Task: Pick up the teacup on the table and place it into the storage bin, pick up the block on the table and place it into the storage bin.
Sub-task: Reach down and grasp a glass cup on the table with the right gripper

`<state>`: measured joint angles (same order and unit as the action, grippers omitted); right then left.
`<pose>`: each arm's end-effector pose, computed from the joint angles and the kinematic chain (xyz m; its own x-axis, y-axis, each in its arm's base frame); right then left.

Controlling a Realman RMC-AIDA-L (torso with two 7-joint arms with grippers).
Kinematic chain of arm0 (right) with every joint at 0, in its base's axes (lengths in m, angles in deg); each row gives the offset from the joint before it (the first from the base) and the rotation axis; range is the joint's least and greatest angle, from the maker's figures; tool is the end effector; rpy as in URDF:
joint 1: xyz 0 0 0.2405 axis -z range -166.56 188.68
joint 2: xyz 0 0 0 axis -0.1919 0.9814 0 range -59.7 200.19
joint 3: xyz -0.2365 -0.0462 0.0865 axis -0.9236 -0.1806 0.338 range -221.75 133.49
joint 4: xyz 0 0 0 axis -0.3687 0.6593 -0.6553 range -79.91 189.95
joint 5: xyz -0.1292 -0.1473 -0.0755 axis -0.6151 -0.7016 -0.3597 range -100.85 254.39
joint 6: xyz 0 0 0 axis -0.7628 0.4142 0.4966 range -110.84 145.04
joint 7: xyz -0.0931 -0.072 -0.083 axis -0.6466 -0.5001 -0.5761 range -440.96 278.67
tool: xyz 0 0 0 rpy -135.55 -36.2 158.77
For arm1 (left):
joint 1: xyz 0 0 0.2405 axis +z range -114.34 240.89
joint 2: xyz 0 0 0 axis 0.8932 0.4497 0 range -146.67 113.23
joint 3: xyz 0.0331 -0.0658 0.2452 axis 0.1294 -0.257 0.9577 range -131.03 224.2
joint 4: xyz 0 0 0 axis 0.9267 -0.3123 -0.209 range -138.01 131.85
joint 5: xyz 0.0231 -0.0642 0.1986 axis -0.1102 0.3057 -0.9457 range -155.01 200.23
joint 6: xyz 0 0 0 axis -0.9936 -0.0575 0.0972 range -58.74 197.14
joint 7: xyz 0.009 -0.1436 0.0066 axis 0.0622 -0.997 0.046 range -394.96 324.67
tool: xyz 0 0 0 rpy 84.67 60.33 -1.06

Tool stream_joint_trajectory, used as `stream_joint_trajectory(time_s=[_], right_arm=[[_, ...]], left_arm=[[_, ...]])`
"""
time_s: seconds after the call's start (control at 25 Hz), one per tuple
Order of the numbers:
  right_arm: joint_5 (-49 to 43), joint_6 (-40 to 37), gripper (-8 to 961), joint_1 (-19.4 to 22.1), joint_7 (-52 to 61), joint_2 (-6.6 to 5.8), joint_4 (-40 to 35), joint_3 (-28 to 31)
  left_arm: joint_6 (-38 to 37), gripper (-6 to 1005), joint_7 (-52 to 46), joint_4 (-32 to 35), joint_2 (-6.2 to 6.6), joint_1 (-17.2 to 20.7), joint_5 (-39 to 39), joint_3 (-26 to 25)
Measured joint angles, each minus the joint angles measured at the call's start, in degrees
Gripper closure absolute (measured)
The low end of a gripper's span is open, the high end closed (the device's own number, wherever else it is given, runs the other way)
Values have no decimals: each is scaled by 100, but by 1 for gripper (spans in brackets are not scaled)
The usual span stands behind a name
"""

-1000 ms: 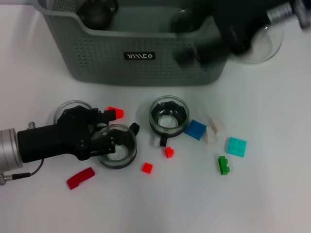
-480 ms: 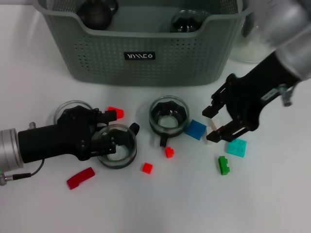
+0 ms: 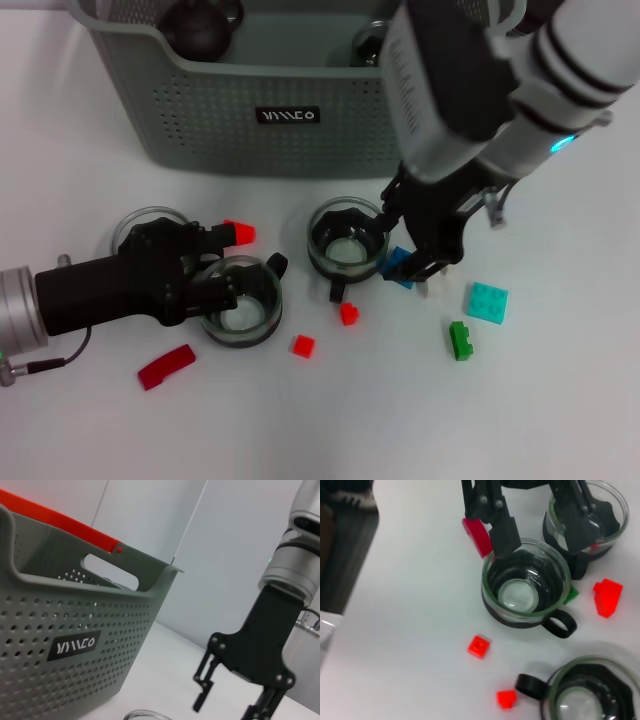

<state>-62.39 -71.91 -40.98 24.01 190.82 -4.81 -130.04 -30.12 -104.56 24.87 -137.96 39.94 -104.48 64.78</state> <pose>0.1088 0.3595 -0.0649 0.9053 0.1924 0.3788 0.1705 -0.9812 0.0908 -0.3064 0.2534 -0.0193 0.6272 0.4459 0.6386 0.5935 -0.8046 -0.0212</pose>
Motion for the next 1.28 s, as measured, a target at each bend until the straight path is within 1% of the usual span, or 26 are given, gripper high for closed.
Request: stream_joint_trajectory(time_s=[0.16, 0.52, 0.72, 0.96, 1.28], right_arm=[[42, 444, 376, -55, -1, 10, 172, -562], [200, 1297, 377, -217, 90, 39, 710, -1445], [264, 1565, 381, -265, 164, 48, 928, -1778], [268, 1666, 386, -271, 265, 53, 976, -1876], [254, 1624, 658, -286, 284, 46, 971, -1899]], left_arm=[[0, 265, -9, 0, -9, 28, 1, -64], [-7, 267, -19, 0, -20, 67, 1, -83], [-3, 267, -20, 0, -22, 83, 0, -80], [1, 269, -20, 0, -23, 99, 0, -80], [1, 270, -20, 0, -23, 112, 0, -80]])
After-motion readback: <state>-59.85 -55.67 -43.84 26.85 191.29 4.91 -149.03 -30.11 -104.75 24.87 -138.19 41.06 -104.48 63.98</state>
